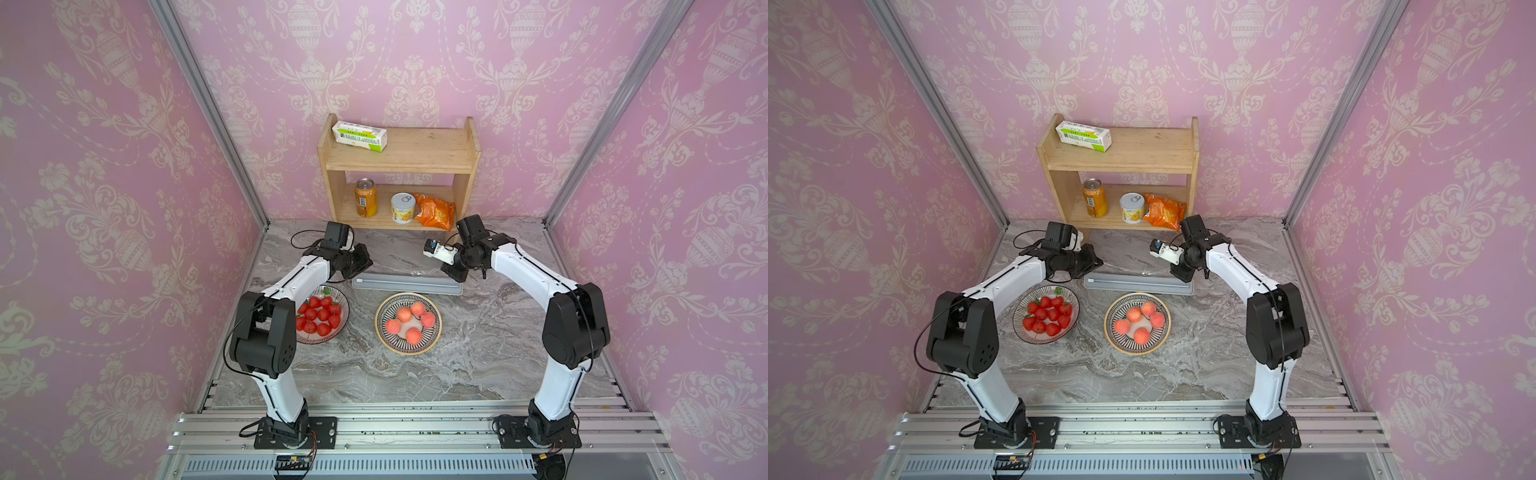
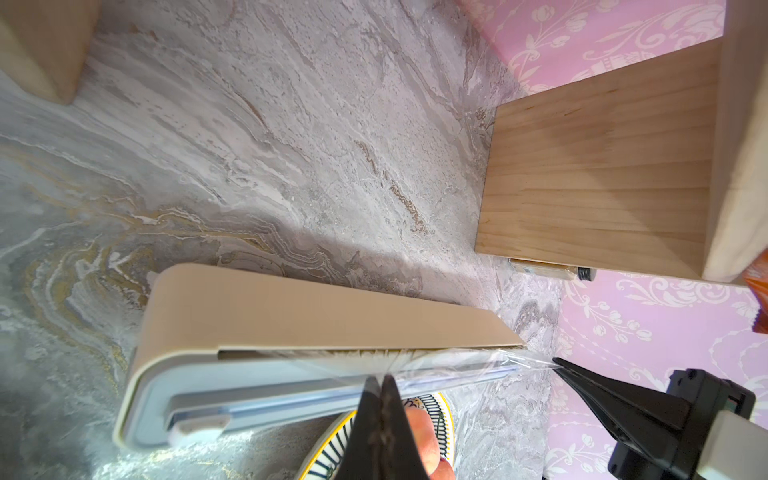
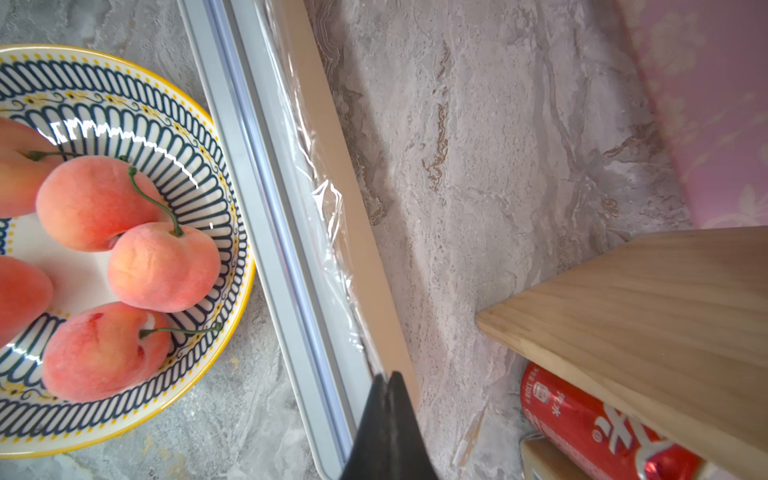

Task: Wrap the plate with plastic wrap
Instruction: Pull the plastic wrap from the plastic wrap cutting box.

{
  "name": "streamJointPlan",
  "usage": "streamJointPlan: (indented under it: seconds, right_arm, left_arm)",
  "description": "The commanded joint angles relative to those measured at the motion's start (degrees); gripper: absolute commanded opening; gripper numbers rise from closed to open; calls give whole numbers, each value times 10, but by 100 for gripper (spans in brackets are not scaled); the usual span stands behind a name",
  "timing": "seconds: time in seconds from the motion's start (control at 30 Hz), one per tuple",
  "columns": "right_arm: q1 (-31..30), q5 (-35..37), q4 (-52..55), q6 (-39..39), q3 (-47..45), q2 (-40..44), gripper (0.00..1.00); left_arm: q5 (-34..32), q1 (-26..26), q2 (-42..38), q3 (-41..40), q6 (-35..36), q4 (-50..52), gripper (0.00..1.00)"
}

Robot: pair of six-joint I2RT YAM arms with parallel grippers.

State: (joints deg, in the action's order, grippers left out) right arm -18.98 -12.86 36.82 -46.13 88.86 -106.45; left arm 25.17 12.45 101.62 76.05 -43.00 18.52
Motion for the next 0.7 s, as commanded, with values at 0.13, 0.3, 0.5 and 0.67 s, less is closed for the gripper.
streamJointPlan:
  seconds: [0.13, 0.3, 0.5, 0.67]
  right_arm:
    - [3, -7, 8, -5, -11, 38, 0]
    - [4, -6, 9, -2, -11, 53, 0]
    - [4, -7, 11, 1, -11, 65, 0]
    - [3, 2, 12, 2, -11, 69, 0]
  left_arm:
    - [12, -12, -35, 15, -3, 0, 0]
    - [16, -13, -43, 14, -6, 0, 0]
    - [22, -13, -49, 16, -10, -3, 0]
    - [19, -13, -58, 16, -12, -3, 0]
